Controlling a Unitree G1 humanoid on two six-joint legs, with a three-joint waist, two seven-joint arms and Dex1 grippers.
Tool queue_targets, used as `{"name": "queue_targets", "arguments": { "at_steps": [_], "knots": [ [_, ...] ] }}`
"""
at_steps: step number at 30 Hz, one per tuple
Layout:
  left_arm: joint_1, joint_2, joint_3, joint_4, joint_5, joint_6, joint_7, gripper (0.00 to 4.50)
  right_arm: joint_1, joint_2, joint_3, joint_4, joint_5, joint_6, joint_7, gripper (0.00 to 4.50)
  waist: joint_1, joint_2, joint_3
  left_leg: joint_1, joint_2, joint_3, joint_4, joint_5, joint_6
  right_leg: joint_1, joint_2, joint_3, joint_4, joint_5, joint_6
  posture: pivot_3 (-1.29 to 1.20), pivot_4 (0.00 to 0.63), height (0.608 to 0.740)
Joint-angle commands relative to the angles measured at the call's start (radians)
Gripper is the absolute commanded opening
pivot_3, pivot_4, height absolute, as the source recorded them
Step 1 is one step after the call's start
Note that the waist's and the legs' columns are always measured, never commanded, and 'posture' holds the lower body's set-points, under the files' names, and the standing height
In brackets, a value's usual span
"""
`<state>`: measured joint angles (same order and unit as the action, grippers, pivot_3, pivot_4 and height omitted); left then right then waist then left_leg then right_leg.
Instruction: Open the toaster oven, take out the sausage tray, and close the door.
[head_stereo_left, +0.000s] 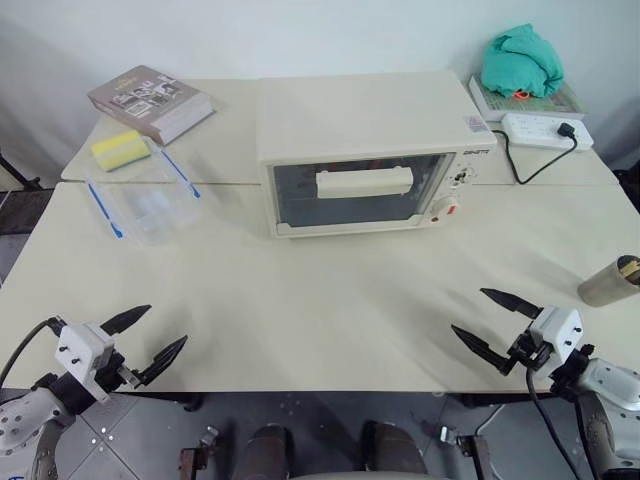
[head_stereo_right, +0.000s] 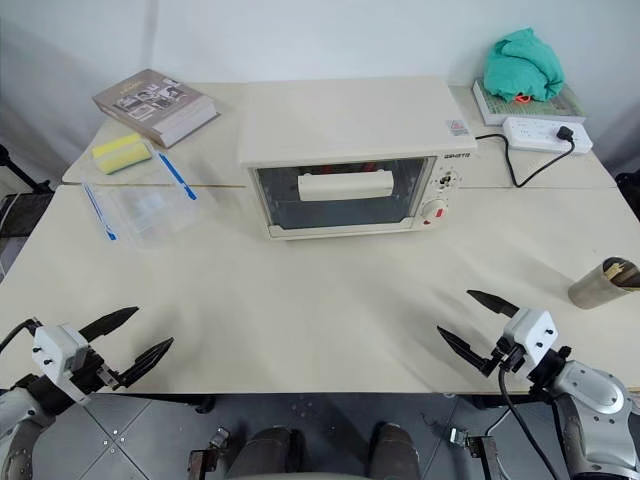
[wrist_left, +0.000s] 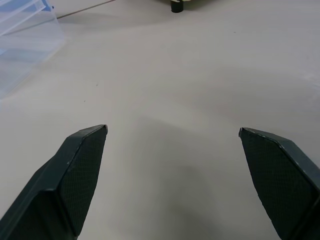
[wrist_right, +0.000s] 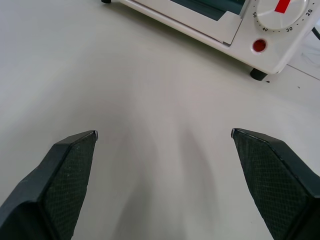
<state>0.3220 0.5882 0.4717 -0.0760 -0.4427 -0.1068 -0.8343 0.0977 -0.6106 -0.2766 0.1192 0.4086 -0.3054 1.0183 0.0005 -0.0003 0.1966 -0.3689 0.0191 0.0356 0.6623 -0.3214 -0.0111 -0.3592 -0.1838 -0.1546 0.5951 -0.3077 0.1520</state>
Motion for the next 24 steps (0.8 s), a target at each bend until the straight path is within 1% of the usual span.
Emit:
{"name": "queue_targets", "arguments": {
  "at_steps": [1, 3, 6, 8, 10, 15, 20, 24],
  "knots": [
    [-0.001, -0.015, 0.011, -0.040, -0.028, 0.001, 0.009, 4.48, -0.021, 0.008, 0.014, -0.040, 0.026, 0.021, 0.004, 4.50, 0.000, 0.000, 0.000, 0.000, 0.000, 0.000, 0.000, 0.000, 0.000, 0.000, 0.000, 0.000, 0.000, 0.000, 0.000, 0.00, 0.150, 0.740],
    [-0.017, -0.026, 0.015, -0.066, -0.126, 0.089, 0.007, 4.48, -0.066, 0.025, 0.034, -0.073, 0.053, 0.075, -0.015, 4.50, -0.001, 0.000, 0.000, 0.000, 0.000, 0.000, 0.000, 0.000, 0.000, 0.000, 0.000, 0.000, 0.000, 0.000, 0.000, 0.00, 0.150, 0.740],
    [-0.027, -0.003, 0.055, -0.147, -0.388, 0.242, -0.107, 4.48, -0.164, 0.044, 0.072, -0.153, 0.115, 0.220, -0.052, 4.50, -0.005, 0.000, 0.000, 0.000, 0.002, 0.001, 0.001, 0.000, 0.000, -0.002, 0.001, 0.001, 0.002, 0.000, -0.001, 0.00, 0.150, 0.740],
    [-0.057, 0.019, 0.070, -0.173, -0.480, 0.326, -0.107, 4.48, -0.219, 0.041, 0.094, -0.191, 0.152, 0.315, -0.061, 4.50, -0.003, 0.001, 0.001, 0.000, 0.002, 0.001, 0.001, 0.000, 0.000, -0.002, 0.001, 0.002, 0.003, 0.000, -0.001, 0.00, 0.150, 0.740],
    [-0.113, 0.031, 0.070, -0.179, -0.458, 0.313, -0.094, 4.48, -0.283, 0.031, 0.114, -0.217, 0.198, 0.418, -0.058, 4.50, 0.002, 0.001, 0.001, 0.000, 0.002, 0.000, 0.002, 0.000, 0.000, -0.002, 0.001, 0.002, 0.005, 0.000, -0.001, 0.00, 0.150, 0.740],
    [-0.208, 0.085, 0.038, -0.218, -0.537, 0.441, -0.105, 4.48, -0.484, 0.028, 0.153, -0.168, 0.225, 0.566, -0.042, 4.50, 0.003, 0.001, 0.001, -0.001, 0.001, 0.001, 0.003, 0.000, 0.000, -0.003, 0.001, 0.003, 0.005, 0.000, -0.001, 0.00, 0.150, 0.740],
    [-0.242, 0.101, 0.016, -0.258, -0.573, 0.519, -0.119, 4.48, -0.597, 0.052, 0.184, -0.112, 0.188, 0.591, -0.022, 4.50, -0.002, 0.001, 0.001, -0.001, 0.001, 0.001, 0.002, -0.001, -0.001, -0.006, 0.001, 0.003, 0.008, 0.000, -0.001, 0.00, 0.150, 0.740],
    [-0.249, 0.098, 0.019, -0.268, -0.572, 0.540, -0.126, 4.48, -0.623, 0.064, 0.184, -0.083, 0.174, 0.576, -0.008, 4.50, -0.002, 0.001, 0.001, -0.003, 0.001, 0.003, 0.001, -0.001, -0.001, -0.011, 0.001, 0.004, 0.011, 0.000, 0.000, 0.00, 0.150, 0.740]
  ]
}}
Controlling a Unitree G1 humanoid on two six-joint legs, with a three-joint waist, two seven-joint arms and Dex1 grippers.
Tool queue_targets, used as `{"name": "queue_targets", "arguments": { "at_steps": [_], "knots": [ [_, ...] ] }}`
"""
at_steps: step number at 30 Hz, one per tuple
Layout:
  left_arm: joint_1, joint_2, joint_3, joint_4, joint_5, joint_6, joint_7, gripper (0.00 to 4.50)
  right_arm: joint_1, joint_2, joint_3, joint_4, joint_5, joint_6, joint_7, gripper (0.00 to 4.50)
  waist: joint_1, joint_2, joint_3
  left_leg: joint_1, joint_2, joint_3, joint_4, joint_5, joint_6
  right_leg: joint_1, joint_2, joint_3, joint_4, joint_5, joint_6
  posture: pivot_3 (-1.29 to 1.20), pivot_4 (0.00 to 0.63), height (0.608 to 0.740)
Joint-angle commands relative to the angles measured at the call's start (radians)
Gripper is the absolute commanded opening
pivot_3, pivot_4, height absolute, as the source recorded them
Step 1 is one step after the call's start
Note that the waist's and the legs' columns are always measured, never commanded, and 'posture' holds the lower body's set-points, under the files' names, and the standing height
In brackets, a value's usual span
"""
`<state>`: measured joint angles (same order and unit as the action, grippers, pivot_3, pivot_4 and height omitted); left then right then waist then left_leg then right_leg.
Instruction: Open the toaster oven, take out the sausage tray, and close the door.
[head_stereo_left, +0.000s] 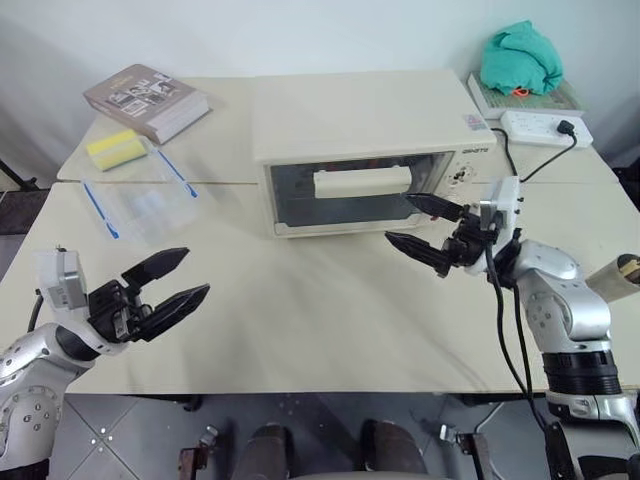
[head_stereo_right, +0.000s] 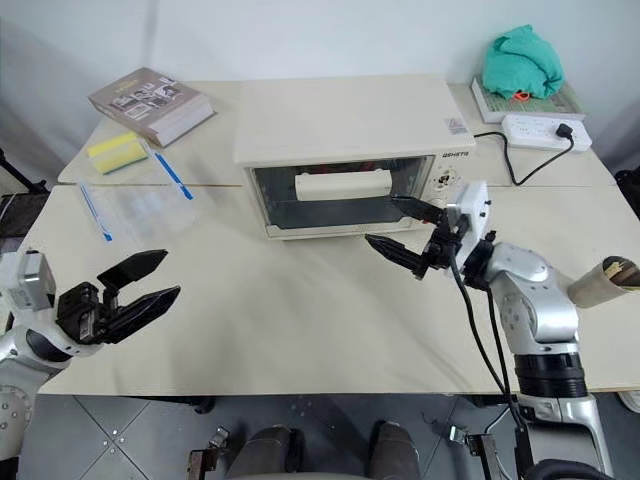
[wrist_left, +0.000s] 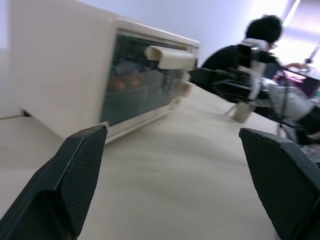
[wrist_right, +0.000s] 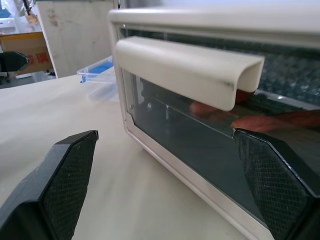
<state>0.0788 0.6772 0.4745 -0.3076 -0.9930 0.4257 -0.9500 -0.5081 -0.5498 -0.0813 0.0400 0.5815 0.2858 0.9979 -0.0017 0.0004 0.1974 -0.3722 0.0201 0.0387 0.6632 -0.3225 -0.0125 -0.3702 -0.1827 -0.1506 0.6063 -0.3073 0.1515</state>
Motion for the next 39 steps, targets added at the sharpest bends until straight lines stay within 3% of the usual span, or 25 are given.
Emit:
{"name": "queue_targets", "arguments": {
  "at_steps": [1, 15, 27, 30, 39],
  "knots": [
    [-0.015, 0.010, 0.016, -0.024, -0.017, 0.007, -0.017, 4.48, -0.031, 0.010, -0.011, 0.001, 0.000, -0.023, 0.020, 4.50, 0.000, 0.000, 0.000, 0.000, 0.000, 0.001, 0.000, 0.000, 0.000, -0.001, 0.000, 0.000, 0.000, 0.000, 0.000, 0.00, 0.150, 0.740],
    [-0.093, -0.037, -0.035, 0.043, 0.067, -0.037, -0.048, 4.48, -0.067, 0.057, -0.017, -0.026, -0.006, -0.101, 0.062, 4.50, 0.000, 0.000, 0.000, -0.001, 0.000, 0.005, 0.001, 0.000, 0.000, -0.004, 0.001, 0.005, 0.001, 0.000, 0.000, 0.00, 0.150, 0.740],
    [-0.218, -0.106, -0.090, 0.107, 0.118, -0.065, -0.004, 4.48, 0.084, -0.027, 0.060, -0.132, -0.144, -0.276, 0.203, 4.50, -0.002, -0.001, 0.000, 0.000, 0.001, 0.008, 0.000, 0.000, 0.000, -0.005, 0.001, 0.007, 0.001, 0.000, 0.000, 0.00, 0.150, 0.740],
    [-0.284, -0.132, -0.093, 0.141, 0.111, -0.065, 0.010, 3.97, 0.107, -0.028, 0.053, -0.106, -0.176, -0.330, 0.197, 4.50, -0.002, -0.001, 0.000, 0.001, 0.001, 0.010, 0.000, 0.000, 0.000, -0.005, 0.001, 0.009, 0.001, 0.000, 0.000, 0.00, 0.150, 0.740],
    [-0.553, -0.224, -0.245, 0.327, 0.285, -0.134, 0.050, 1.33, 0.142, -0.023, 0.049, -0.077, -0.219, -0.414, 0.161, 4.50, 0.007, -0.002, 0.000, 0.000, 0.000, 0.010, 0.003, 0.000, 0.000, -0.004, 0.001, 0.009, 0.001, 0.000, 0.001, 0.00, 0.150, 0.740]
  ]
}}
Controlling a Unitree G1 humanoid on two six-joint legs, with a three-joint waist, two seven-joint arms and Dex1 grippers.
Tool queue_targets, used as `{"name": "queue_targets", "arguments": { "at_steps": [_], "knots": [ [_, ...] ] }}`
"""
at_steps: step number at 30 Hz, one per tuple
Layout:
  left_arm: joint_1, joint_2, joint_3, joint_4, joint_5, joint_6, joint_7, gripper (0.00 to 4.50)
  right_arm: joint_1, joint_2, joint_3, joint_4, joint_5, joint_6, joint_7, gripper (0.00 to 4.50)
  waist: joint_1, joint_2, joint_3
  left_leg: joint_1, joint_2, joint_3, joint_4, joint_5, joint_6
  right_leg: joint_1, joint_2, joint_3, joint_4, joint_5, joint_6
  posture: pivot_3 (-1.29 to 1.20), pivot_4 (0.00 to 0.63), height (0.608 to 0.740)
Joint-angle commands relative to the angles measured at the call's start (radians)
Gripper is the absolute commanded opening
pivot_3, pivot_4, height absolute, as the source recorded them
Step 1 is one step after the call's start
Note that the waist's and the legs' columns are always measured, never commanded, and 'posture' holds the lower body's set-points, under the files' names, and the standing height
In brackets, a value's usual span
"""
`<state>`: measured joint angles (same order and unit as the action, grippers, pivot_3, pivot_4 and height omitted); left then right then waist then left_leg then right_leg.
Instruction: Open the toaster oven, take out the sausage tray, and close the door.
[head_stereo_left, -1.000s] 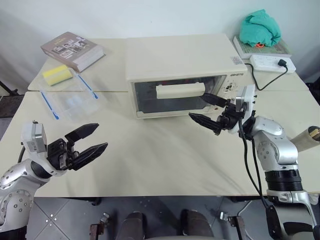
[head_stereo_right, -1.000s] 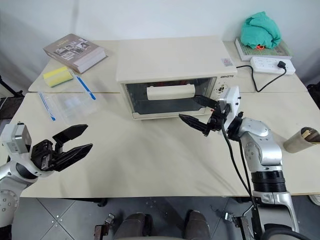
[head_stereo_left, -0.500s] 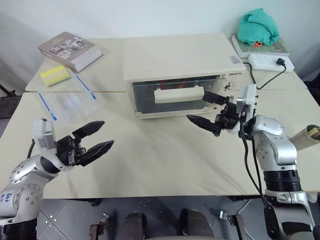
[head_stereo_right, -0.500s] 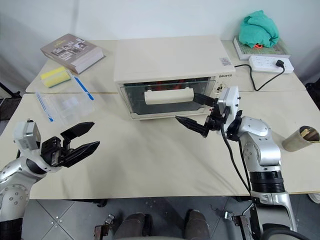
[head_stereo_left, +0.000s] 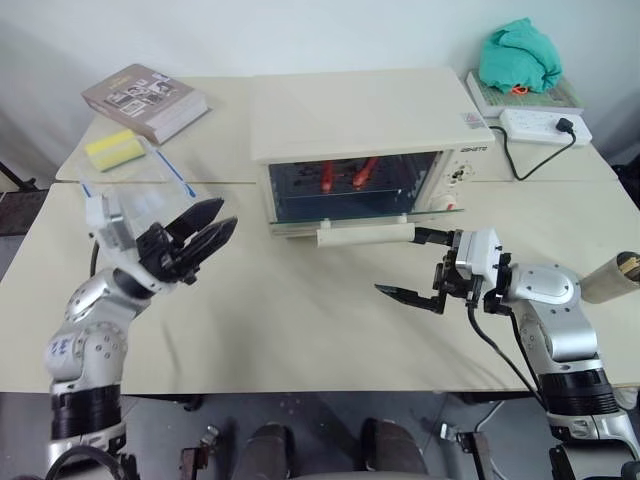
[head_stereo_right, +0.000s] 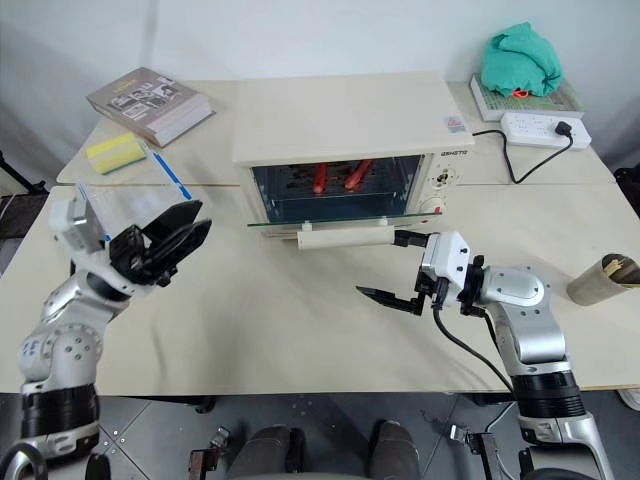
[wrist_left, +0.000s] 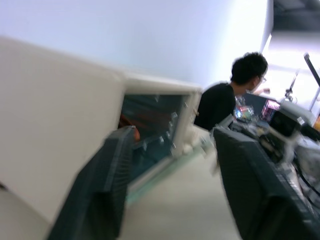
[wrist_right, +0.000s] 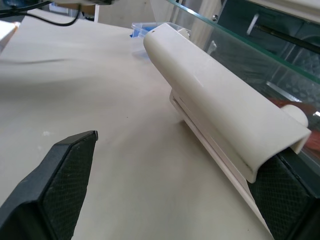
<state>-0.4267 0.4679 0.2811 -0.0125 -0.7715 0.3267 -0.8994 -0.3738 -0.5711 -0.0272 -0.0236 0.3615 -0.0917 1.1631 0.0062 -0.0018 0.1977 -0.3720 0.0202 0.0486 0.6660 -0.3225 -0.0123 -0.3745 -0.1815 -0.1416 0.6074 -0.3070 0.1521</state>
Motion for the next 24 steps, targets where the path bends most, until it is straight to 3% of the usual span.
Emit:
{"name": "queue_targets", "arguments": {
  "at_steps": [1, 4, 5, 16, 24],
  "knots": [
    [-0.071, -0.027, -0.067, 0.048, 0.073, -0.034, 0.001, 1.00, 0.010, -0.003, -0.005, -0.014, -0.001, -0.041, -0.007, 4.50, -0.002, 0.000, 0.000, 0.000, 0.000, 0.000, 0.000, 0.000, 0.000, 0.000, 0.000, 0.000, 0.000, 0.000, 0.000, 0.00, 0.150, 0.740],
    [-0.124, -0.058, -0.097, 0.098, 0.109, -0.053, 0.007, 0.10, 0.021, -0.005, -0.008, -0.021, -0.004, -0.049, -0.019, 4.50, -0.006, 0.000, 0.000, 0.000, 0.000, 0.001, -0.001, 0.000, 0.000, -0.001, 0.000, 0.000, 0.000, 0.000, 0.000, 0.00, 0.150, 0.740],
    [-0.130, -0.062, -0.099, 0.105, 0.114, -0.058, 0.002, 0.02, 0.023, -0.007, -0.007, -0.022, -0.004, -0.051, -0.022, 4.50, -0.007, 0.000, 0.000, 0.000, 0.000, 0.001, -0.001, 0.000, 0.000, -0.001, 0.000, 0.000, 0.000, 0.000, 0.000, 0.00, 0.150, 0.740],
    [-0.106, -0.051, -0.251, 0.159, 0.258, -0.079, -0.100, 0.02, 0.172, -0.043, -0.052, -0.101, -0.025, -0.086, -0.095, 4.50, 0.000, -0.001, 0.000, 0.000, 0.000, 0.001, 0.000, 0.000, 0.001, 0.000, 0.000, 0.000, 0.000, 0.000, 0.001, 0.00, 0.150, 0.740],
    [-0.051, -0.048, -0.301, 0.193, 0.331, -0.112, -0.118, 0.02, 0.456, -0.099, -0.235, -0.136, -0.058, -0.142, -0.182, 4.50, 0.021, -0.001, 0.000, 0.000, 0.000, 0.003, 0.000, -0.001, 0.001, 0.000, 0.000, 0.003, -0.001, 0.000, 0.001, 0.00, 0.150, 0.740]
  ]
}}
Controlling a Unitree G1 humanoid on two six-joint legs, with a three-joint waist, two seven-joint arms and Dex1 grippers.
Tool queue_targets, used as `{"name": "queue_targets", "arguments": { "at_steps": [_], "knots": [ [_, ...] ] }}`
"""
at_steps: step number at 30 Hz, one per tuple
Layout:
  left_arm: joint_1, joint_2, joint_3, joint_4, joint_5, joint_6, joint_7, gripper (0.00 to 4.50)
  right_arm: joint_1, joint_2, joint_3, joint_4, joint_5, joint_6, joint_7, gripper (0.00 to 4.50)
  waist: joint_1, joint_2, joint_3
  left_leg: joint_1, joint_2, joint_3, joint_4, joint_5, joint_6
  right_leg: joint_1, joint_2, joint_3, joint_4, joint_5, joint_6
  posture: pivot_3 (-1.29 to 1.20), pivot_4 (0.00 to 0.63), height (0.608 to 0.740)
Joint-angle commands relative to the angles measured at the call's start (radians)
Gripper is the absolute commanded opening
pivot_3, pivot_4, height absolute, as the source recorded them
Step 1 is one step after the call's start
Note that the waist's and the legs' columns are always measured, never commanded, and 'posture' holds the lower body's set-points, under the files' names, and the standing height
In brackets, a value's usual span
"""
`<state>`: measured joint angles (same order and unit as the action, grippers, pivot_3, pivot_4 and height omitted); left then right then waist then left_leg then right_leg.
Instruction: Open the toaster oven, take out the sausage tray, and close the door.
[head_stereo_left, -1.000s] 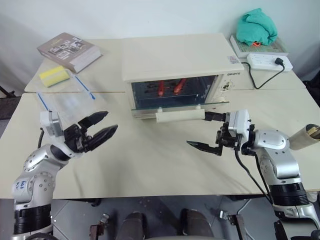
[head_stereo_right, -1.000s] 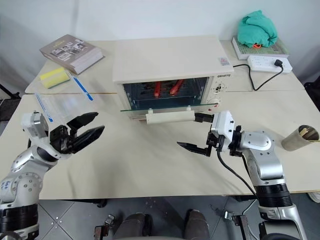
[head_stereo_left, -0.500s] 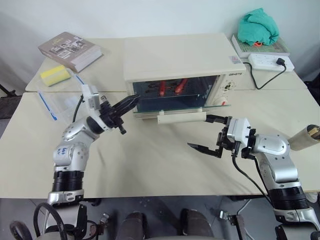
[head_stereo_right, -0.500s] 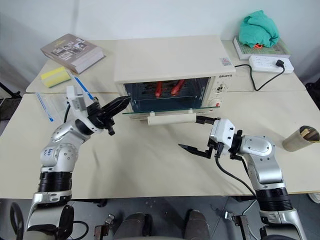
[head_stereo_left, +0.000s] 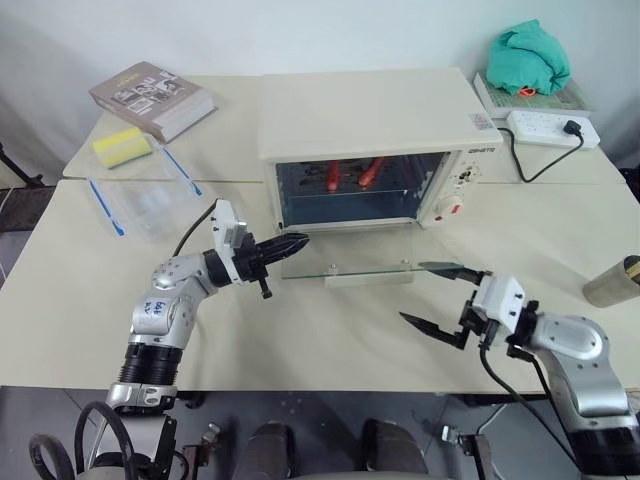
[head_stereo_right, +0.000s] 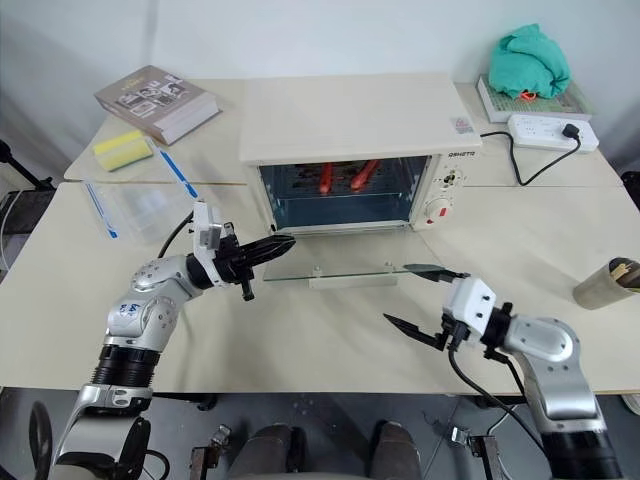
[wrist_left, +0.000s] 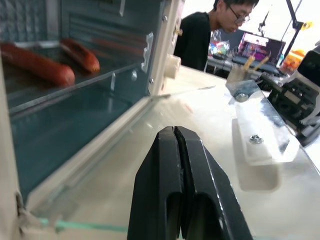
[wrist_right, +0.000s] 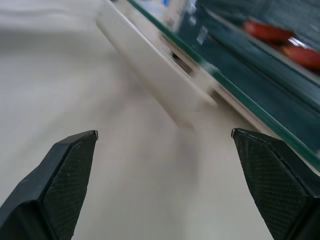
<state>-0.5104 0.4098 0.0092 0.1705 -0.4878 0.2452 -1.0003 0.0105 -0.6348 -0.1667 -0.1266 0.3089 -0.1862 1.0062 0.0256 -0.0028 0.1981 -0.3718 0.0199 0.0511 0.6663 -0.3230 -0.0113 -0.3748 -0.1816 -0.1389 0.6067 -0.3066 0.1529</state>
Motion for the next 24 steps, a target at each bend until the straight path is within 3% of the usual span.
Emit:
{"name": "queue_targets", "arguments": {
  "at_steps": [1, 6, 12, 15, 18, 24],
  "knots": [
    [0.039, 0.010, -0.033, 0.022, 0.065, -0.048, -0.013, 0.02, 0.106, -0.043, -0.116, -0.028, -0.010, -0.051, -0.032, 4.50, 0.001, 0.000, 0.000, 0.000, 0.000, 0.001, 0.000, 0.000, 0.000, 0.000, 0.000, 0.001, 0.000, 0.000, 0.000, 0.00, 0.150, 0.740],
    [0.056, 0.009, -0.063, 0.082, 0.154, -0.161, -0.015, 0.02, 0.175, -0.068, -0.179, 0.019, -0.048, -0.082, -0.077, 4.50, -0.002, 0.000, 0.000, 0.001, 0.000, 0.003, 0.001, 0.000, 0.001, 0.000, 0.000, 0.003, -0.001, 0.000, 0.000, 0.00, 0.150, 0.740],
    [0.080, -0.003, -0.038, 0.094, 0.140, -0.161, -0.005, 0.02, -0.003, -0.059, -0.115, -0.002, -0.151, -0.032, -0.209, 4.50, -0.010, 0.000, 0.000, 0.004, 0.000, 0.005, 0.002, 0.000, 0.001, 0.000, 0.000, 0.006, 0.002, 0.000, 0.000, 0.00, 0.150, 0.740],
    [0.099, -0.001, -0.012, 0.067, 0.114, -0.158, -0.003, 0.53, -0.109, -0.036, -0.031, -0.043, -0.232, 0.099, -0.291, 4.50, -0.012, 0.000, 0.000, 0.004, 0.001, 0.005, 0.002, 0.000, 0.001, 0.000, 0.000, 0.006, 0.003, 0.000, -0.001, 0.00, 0.150, 0.740],
    [0.137, 0.002, 0.044, 0.003, 0.034, -0.156, -0.029, 1.40, -0.252, 0.005, 0.086, -0.043, -0.273, 0.058, -0.294, 4.50, -0.018, 0.000, 0.000, 0.003, 0.001, 0.004, 0.002, 0.000, 0.001, -0.001, 0.000, 0.005, 0.003, 0.000, -0.001, 0.00, 0.150, 0.740],
    [0.280, 0.053, 0.191, -0.164, -0.076, -0.170, -0.036, 3.29, -0.537, 0.091, 0.312, 0.166, -0.680, -0.094, -0.544, 4.50, -0.033, 0.000, 0.000, 0.002, 0.001, 0.004, 0.001, 0.000, 0.001, -0.002, 0.000, 0.005, 0.004, 0.000, -0.001, 0.00, 0.150, 0.740]
  ]
}}
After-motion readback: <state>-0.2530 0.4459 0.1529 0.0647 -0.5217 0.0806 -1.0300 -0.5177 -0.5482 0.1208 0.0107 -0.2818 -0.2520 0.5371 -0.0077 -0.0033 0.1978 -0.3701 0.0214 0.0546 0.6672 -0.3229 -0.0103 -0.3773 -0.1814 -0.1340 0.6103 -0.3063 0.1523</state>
